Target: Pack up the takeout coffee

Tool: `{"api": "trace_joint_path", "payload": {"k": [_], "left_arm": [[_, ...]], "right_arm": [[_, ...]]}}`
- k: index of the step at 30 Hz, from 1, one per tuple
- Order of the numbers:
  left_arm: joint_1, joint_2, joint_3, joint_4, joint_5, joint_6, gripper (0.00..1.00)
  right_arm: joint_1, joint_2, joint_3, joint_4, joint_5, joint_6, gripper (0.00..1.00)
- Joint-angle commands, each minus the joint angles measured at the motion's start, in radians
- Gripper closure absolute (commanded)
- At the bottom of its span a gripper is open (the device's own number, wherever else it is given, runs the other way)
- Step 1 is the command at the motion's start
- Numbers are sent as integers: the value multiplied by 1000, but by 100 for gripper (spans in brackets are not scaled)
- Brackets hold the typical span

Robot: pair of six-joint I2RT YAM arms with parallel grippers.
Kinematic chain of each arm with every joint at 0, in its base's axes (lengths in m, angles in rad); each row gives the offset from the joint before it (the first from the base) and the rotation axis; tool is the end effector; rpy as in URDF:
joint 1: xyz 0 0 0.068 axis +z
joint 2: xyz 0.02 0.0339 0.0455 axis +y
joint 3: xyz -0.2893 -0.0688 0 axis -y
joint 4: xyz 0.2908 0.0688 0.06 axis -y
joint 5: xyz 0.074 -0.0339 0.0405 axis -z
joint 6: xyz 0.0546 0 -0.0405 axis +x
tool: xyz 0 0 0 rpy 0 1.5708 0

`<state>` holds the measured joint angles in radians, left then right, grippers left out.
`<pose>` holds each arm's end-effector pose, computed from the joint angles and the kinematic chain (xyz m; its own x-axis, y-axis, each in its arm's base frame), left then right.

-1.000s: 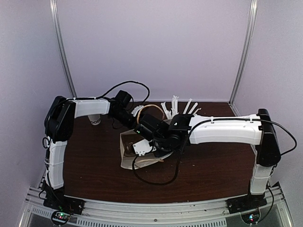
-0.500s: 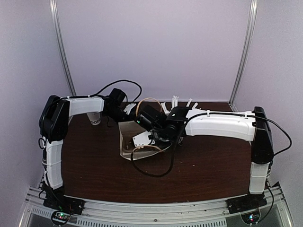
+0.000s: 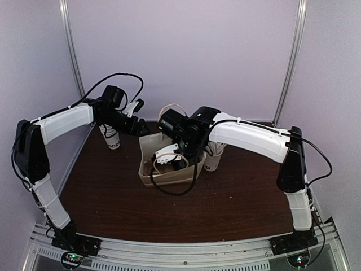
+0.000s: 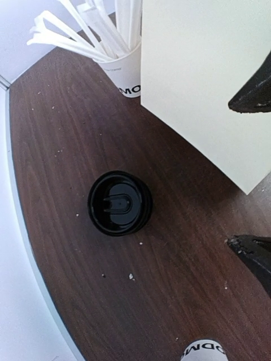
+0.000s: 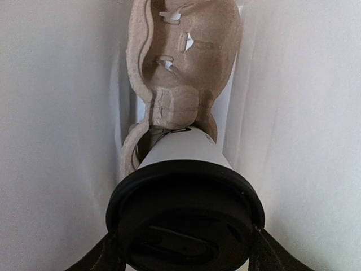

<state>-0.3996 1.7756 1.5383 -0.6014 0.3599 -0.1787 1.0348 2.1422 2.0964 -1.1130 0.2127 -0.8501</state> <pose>0.4156 -0.1964 0.2937 -0.7775 0.1478 -0.6112 0.4499 0.8098 -0.3766 0.2758 0.4418 0.2868 0.2902 -0.9496 -0.1189 -0.8777 -0.2145 -0.4285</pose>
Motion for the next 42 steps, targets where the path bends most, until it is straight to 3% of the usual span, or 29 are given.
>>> {"api": "trace_joint_path", "payload": {"k": [1, 6, 15, 22, 42], "left_arm": [[-2, -73, -56, -25, -14, 10, 25], [-2, -132, -90, -36, -3, 11, 25], [-2, -198, -142, -52, -3, 12, 26], [-2, -213, -171, -53, 7, 3, 26], [-2, -235, -201, -52, 25, 12, 26]], "right_arm": [[5, 58, 111, -219, -135, 66, 33], [5, 68, 164, -294, -181, 94, 32], [19, 12, 101, -343, -281, 127, 31], [-11, 39, 102, -313, -274, 141, 32], [-91, 272, 247, -405, -376, 104, 32]]}}
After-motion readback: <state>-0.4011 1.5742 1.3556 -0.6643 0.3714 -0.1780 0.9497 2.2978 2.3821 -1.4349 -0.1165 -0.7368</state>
